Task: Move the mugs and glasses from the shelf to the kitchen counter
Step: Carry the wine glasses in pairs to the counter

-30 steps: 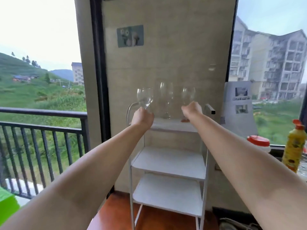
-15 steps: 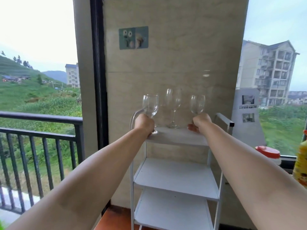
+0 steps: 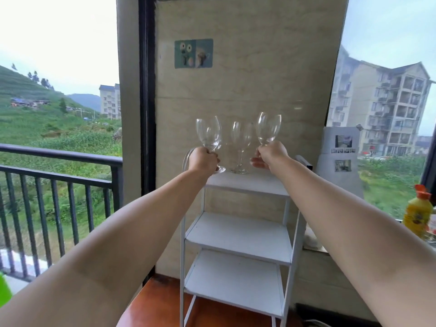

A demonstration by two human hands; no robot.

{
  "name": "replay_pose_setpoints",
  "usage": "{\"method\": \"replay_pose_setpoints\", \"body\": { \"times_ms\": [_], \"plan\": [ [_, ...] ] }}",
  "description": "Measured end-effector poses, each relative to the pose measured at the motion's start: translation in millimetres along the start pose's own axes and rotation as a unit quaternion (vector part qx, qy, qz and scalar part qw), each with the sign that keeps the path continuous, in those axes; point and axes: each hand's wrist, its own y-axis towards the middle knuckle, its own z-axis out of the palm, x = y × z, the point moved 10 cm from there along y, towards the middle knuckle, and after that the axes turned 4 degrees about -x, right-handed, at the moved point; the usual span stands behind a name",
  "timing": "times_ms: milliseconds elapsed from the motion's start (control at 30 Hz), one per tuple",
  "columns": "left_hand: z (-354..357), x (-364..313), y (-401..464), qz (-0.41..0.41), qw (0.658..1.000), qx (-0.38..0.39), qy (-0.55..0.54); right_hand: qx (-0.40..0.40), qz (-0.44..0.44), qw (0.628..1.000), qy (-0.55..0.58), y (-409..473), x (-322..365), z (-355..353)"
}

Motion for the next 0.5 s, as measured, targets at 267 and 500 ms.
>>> {"method": "replay_pose_setpoints", "body": {
  "times_ms": [267,500],
  "plan": [
    [-30.1,-10.5,-48.1,0.026,1.0,-0.005,0.016,0.029,-0.028,0.999,0.002,-74.0,22.1,5.8],
    [-72.0,5.8,-113.1,0.014,0.999,0.049,0.011,0.009,-0.025,0.999,0.034,-161.3,9.0,-0.5]
  ]
}}
